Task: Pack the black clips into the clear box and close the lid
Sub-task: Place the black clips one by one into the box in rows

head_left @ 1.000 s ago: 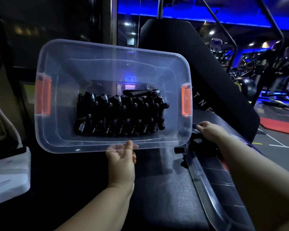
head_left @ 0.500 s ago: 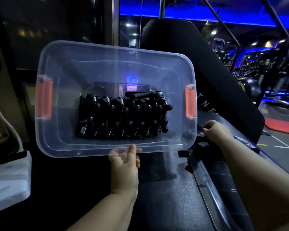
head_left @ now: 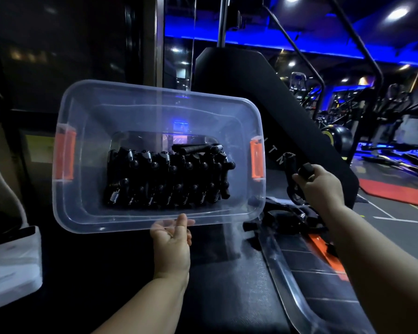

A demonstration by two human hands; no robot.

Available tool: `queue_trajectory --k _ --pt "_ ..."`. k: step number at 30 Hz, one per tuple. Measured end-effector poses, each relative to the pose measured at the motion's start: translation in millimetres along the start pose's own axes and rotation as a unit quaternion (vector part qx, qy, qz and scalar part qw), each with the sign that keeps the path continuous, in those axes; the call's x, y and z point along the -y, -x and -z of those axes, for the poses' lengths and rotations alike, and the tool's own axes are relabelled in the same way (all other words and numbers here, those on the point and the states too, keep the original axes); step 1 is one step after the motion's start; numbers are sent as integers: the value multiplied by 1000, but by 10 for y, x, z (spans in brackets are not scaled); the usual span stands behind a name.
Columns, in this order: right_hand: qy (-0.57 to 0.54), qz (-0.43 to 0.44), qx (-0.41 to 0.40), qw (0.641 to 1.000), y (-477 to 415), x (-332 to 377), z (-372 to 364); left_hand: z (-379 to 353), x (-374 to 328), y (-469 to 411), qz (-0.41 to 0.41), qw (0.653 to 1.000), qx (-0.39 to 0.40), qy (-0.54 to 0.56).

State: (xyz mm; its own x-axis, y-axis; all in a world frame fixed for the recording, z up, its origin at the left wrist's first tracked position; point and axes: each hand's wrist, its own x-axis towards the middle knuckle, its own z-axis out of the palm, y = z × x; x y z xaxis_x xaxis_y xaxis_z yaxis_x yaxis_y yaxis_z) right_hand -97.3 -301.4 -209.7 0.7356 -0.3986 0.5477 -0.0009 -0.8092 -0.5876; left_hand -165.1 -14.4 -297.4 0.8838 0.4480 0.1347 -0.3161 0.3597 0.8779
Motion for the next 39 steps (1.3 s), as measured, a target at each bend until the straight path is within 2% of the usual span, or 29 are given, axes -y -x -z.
queue_trajectory --k 6,11,19,24,27,30,35,39 --pt "-79 53 -58 994 161 200 407 -1 -23 22 -1 1000 -1 5" --pt "-81 77 22 993 411 268 540 4 -24 28 -2 1000 2 0" --pt "-147 -20 136 979 927 251 363 9 -9 36 0 1000 -4 1" --pt "-76 -33 143 986 988 212 310 4 5 28 2 1000 -7 2" --pt "35 -21 177 983 1022 252 305 -2 6 36 2 1000 -7 3" --pt "129 -30 225 965 1052 300 346 1 0 39 0 1000 -4 2" --pt "121 -61 302 944 1088 374 403 8 1 25 0 1000 -2 -4" --pt "135 -15 248 959 1144 349 408 22 -11 39 4 1000 5 -5"
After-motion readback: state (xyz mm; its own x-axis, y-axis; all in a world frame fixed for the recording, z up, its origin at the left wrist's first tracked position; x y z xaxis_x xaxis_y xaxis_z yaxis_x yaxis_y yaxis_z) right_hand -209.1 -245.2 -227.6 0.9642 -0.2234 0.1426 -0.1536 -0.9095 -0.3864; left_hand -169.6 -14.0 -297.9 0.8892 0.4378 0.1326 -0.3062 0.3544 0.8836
